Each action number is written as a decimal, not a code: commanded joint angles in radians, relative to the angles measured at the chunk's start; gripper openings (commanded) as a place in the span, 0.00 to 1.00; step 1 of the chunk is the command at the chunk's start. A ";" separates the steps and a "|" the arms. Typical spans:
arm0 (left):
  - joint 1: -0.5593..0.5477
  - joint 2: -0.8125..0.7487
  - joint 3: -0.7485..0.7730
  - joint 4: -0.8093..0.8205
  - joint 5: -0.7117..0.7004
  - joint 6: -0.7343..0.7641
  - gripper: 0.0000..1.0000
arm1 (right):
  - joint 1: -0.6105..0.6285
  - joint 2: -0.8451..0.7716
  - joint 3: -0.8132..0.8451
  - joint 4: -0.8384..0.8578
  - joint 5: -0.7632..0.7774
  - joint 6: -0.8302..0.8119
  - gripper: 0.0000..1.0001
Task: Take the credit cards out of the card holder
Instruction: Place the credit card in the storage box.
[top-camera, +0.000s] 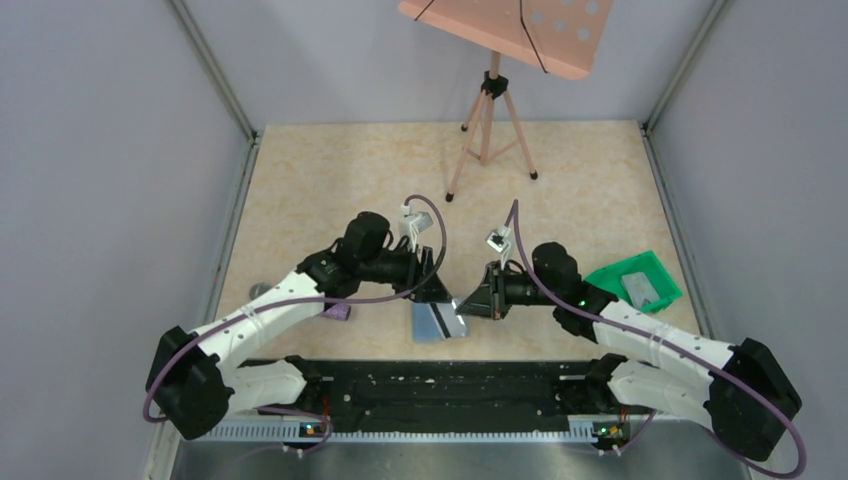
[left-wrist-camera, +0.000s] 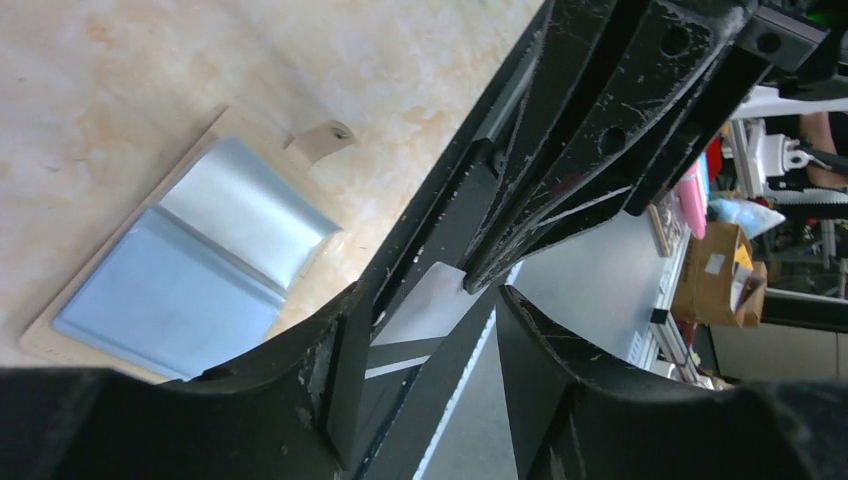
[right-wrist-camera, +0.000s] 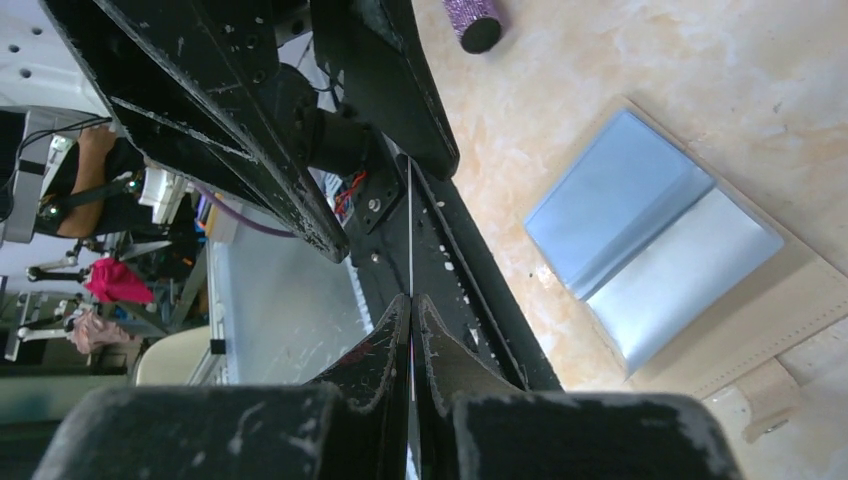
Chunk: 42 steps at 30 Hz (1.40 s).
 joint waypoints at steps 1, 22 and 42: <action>-0.001 -0.027 -0.015 0.081 0.132 0.016 0.52 | -0.012 -0.032 0.044 0.056 -0.053 0.006 0.00; 0.022 0.033 -0.041 0.038 -0.163 -0.397 0.00 | -0.020 -0.159 0.062 0.035 0.308 -0.310 0.41; 0.049 -0.153 -0.177 0.063 -0.366 -1.353 0.00 | 0.056 -0.308 -0.377 0.741 0.148 -1.136 0.47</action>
